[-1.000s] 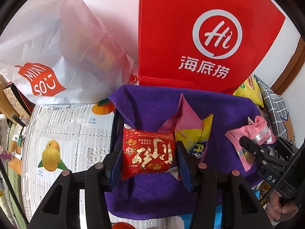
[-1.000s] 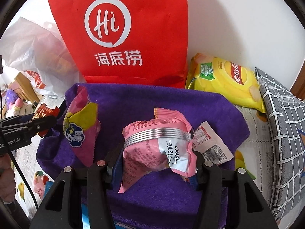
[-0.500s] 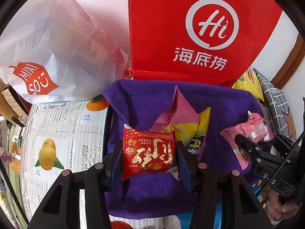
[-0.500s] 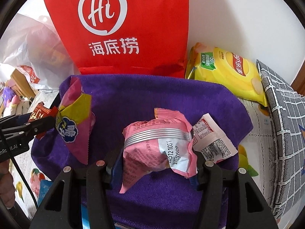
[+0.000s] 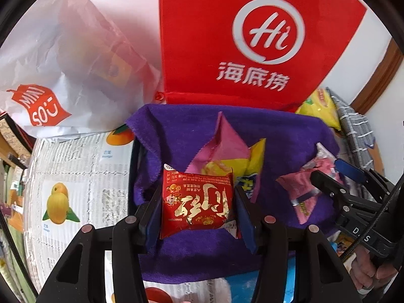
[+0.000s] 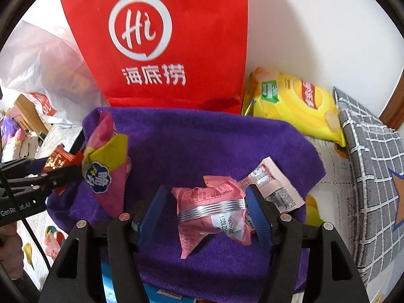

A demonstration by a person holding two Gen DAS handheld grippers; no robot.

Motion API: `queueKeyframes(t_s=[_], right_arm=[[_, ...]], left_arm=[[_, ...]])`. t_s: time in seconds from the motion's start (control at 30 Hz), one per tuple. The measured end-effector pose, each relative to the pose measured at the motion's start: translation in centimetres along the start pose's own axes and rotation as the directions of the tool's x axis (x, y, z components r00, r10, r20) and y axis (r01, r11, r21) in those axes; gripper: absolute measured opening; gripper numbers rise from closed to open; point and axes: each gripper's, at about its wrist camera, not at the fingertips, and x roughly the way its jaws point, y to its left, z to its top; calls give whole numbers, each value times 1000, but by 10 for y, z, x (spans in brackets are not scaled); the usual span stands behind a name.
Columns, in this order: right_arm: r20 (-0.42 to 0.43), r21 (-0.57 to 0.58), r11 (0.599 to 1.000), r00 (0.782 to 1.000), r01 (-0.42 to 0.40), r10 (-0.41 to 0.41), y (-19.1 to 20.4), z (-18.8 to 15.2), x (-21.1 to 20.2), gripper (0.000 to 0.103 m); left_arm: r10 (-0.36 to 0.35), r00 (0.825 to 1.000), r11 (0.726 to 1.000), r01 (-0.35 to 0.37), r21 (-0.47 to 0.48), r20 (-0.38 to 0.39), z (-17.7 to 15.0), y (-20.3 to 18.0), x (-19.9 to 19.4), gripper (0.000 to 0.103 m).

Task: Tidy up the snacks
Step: 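Open the right tool dropping the pink bag while the left drops the red packet onto the towel, then move both open tools back toward the snacks lying on the bed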

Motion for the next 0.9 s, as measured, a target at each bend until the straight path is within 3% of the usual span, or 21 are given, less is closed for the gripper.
queueKeyframes(t_s=[0.1, 0.5, 0.67, 0.9], right_arm=[[40, 22, 1000, 999, -11, 10, -2, 3, -12, 74], [94, 73, 996, 994, 51, -58, 2, -2, -65, 76], [120, 118, 987, 986, 105, -119, -3, -20, -98, 84], [126, 207, 977, 988, 60, -87, -25, -55, -133, 84]], left_arm=[[-11, 1000, 1000, 11, 12, 15, 0, -3, -8, 63], [-65, 993, 997, 61, 42, 102, 1, -13, -54, 73], [-76, 985, 996, 67, 61, 155, -2, -14, -80, 75], [-77, 964, 996, 62, 65, 255, -12, -11, -119, 75]])
